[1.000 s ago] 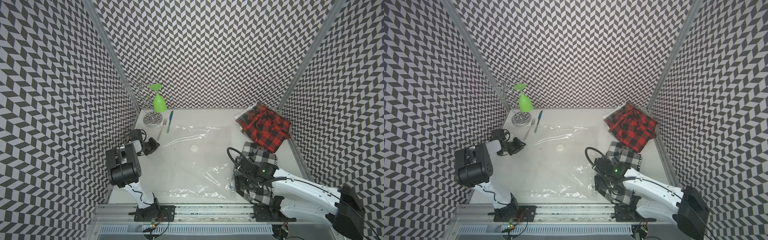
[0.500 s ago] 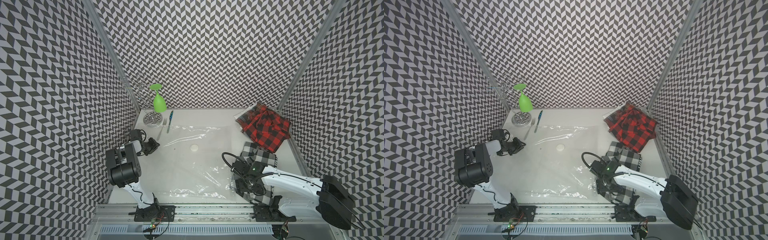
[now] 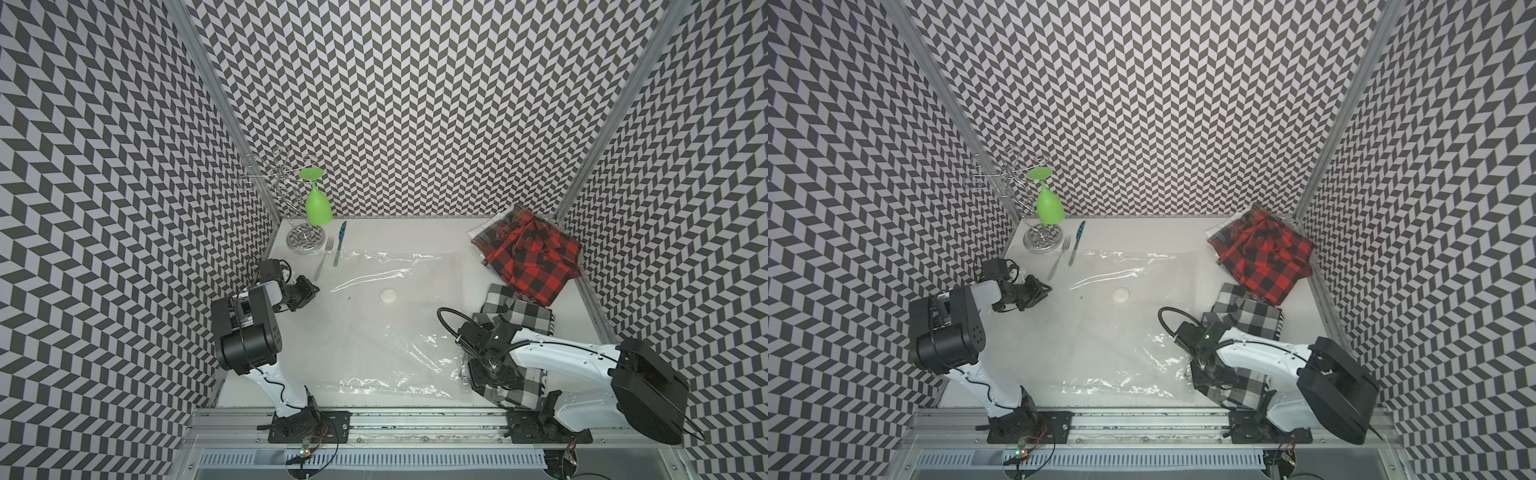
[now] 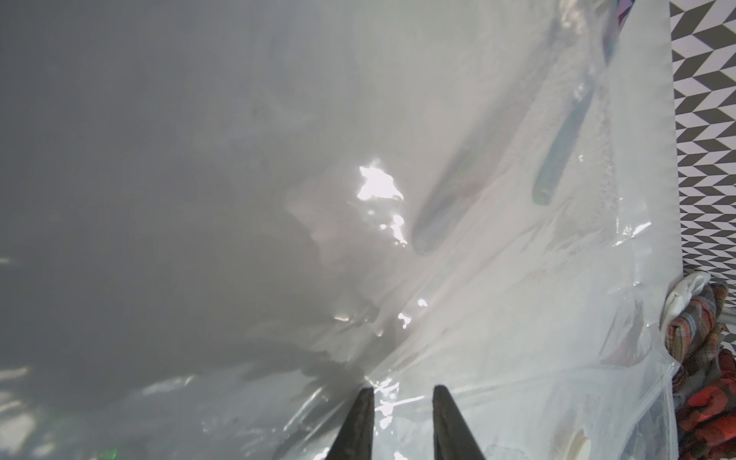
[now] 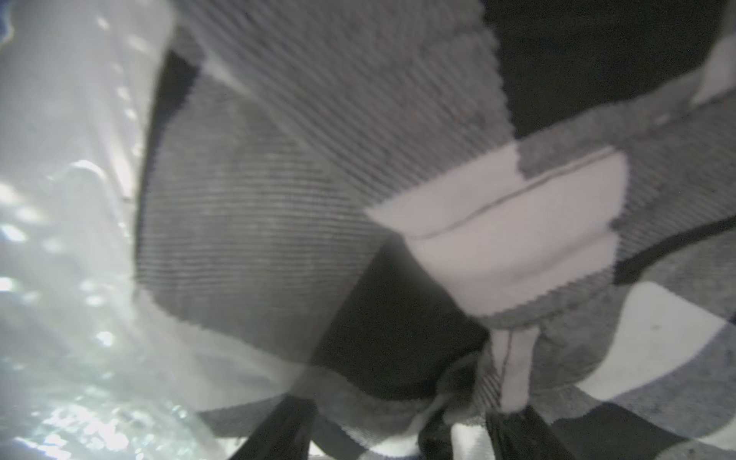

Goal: Take the shirt out of the vacuum bag
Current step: Pick up the shirt from the center of the board.

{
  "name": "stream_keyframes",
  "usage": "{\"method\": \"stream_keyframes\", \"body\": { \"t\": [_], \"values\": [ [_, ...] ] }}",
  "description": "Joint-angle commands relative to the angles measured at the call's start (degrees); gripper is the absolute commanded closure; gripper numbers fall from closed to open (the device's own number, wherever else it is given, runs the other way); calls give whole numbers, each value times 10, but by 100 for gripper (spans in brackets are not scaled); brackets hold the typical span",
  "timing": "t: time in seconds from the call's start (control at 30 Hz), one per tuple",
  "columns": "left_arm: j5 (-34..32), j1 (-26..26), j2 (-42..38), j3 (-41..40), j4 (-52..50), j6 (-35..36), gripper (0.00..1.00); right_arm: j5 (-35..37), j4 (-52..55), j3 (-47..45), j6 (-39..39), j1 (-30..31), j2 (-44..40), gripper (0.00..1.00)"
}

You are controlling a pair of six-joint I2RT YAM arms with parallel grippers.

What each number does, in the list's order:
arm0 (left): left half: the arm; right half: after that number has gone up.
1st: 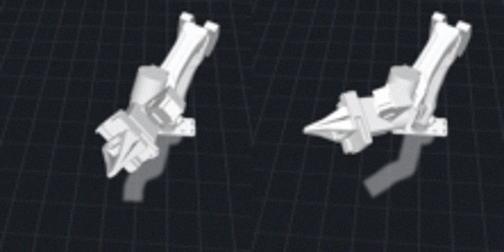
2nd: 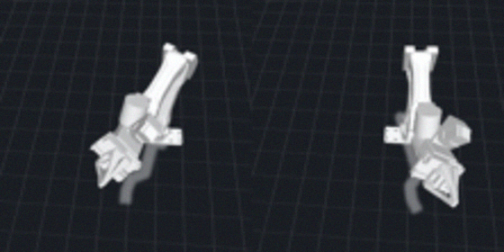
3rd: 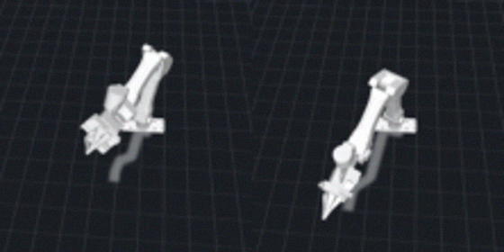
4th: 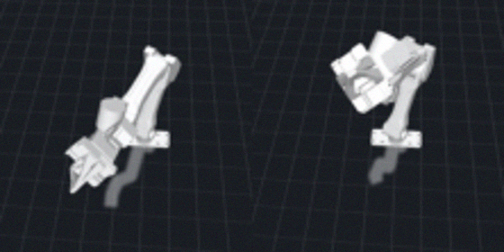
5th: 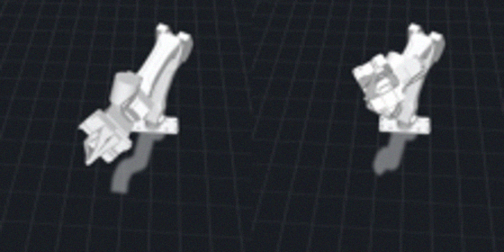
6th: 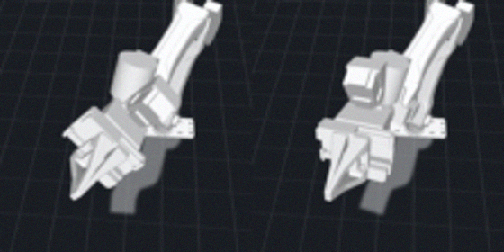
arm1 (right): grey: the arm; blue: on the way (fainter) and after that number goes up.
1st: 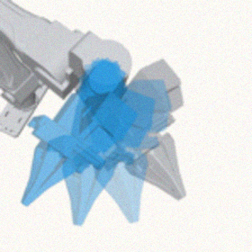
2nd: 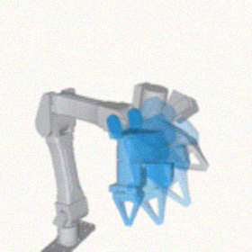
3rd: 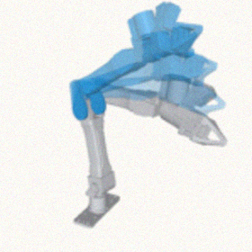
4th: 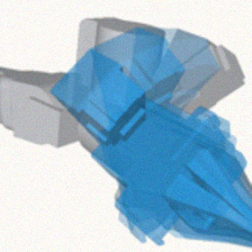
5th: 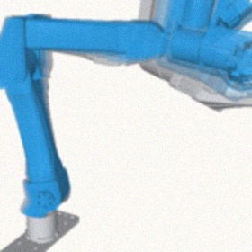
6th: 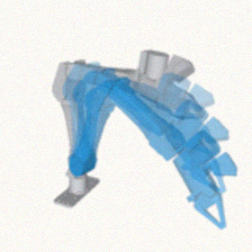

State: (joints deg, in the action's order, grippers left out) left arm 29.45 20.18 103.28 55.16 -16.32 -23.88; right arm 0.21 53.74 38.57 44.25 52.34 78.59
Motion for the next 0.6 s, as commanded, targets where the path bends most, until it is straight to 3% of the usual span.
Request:
{"method": "stream_keyframes", "body": {
  "t": [0.0, 0.37, 0.43, 0.57],
  "values": [
    [-65, 2, 46, -37, -73, 5, 70, -7, -61, -34, 9, 5, 39, 39],
    [-62, 2, 54, -24, -80, 9, 70, 9, -98, -56, 16, -11, 41, 93],
    [-62, 2, 55, -24, -79, 10, 70, 14, -83, -46, 15, -22, 17, 99],
    [-61, 2, 55, -25, -79, 10, 70, 17, -49, 7, 1, -60, -61, 100]
  ]
}}
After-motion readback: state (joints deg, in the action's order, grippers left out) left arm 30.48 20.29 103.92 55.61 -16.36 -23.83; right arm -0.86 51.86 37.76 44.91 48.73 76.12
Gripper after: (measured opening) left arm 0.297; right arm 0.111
